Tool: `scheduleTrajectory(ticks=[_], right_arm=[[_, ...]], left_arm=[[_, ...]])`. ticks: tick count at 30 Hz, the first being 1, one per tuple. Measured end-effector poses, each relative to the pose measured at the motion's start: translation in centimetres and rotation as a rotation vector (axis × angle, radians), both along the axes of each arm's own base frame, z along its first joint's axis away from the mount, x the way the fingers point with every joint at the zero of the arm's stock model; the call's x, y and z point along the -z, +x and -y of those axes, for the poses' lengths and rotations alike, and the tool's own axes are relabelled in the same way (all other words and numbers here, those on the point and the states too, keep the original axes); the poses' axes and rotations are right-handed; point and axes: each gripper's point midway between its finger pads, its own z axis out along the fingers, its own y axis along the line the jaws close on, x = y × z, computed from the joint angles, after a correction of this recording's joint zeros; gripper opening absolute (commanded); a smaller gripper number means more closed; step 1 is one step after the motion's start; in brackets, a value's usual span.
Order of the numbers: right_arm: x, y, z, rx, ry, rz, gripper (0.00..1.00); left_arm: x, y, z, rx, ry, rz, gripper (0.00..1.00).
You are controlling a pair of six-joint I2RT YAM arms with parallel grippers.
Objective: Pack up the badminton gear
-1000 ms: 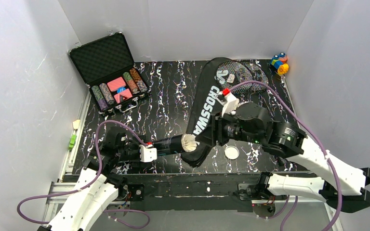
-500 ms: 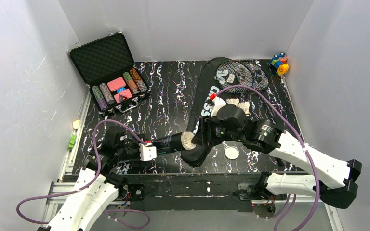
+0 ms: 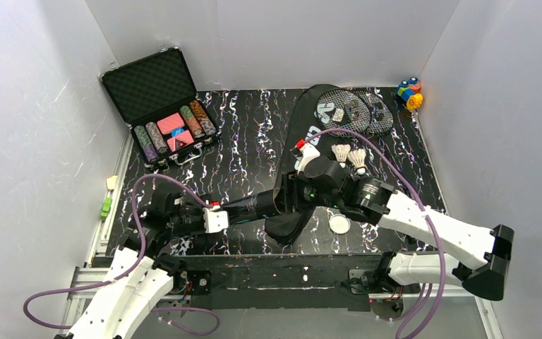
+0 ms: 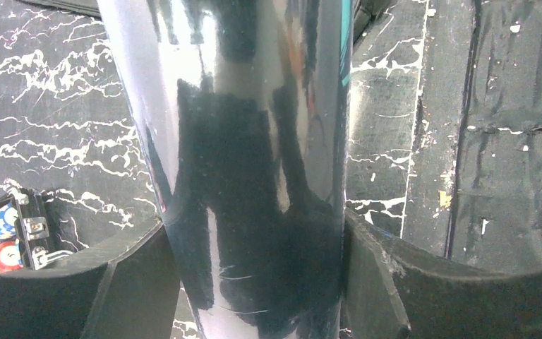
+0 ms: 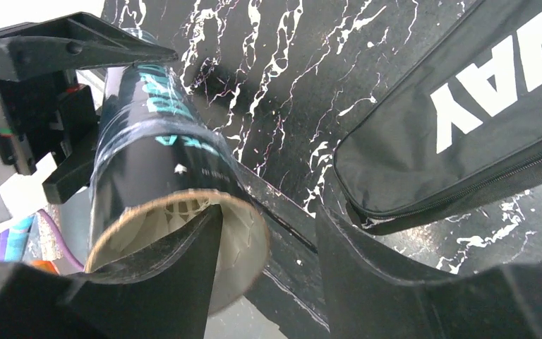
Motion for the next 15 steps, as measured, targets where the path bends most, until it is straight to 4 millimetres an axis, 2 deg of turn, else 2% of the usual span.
scheduleTrajectory(ticks=[3, 6, 8, 10, 12, 14, 15], right_arm=[[0.6, 0.3, -0.9, -0.004, -0.004, -0.009, 0.66], [0.3, 0.4, -1.2, -0.005, 0.008, -0.005, 0.70], [-0.6, 0.6, -1.0, 0.001, 0.017, 0.004, 0.73], [-2.5, 0.9, -0.4, 0.015, 0.040, 0.024, 0.74], [-4.9, 1.5, 1.0, 0.048, 0.080, 0.051, 0.75], [-8.3, 2.8, 3.9, 0.120, 0.143, 0.098, 0.75], [-9.5, 3.9, 6.3, 0.184, 0.144, 0.102, 0.75]], left_arm=[[-0.3, 0.0, 0.2, 0.000, -0.013, 0.001, 0.23], [-0.3, 0.0, 0.2, -0.002, -0.016, -0.003, 0.23], [-0.4, 0.0, 0.2, -0.001, -0.018, 0.002, 0.22], [-0.5, 0.1, 0.2, 0.001, -0.019, 0.008, 0.22], [-0.5, 0.1, 0.2, 0.004, -0.016, 0.012, 0.22], [0.0, 0.2, 0.2, 0.012, -0.007, 0.018, 0.22], [0.4, 0.2, 0.2, 0.017, 0.000, 0.019, 0.22]])
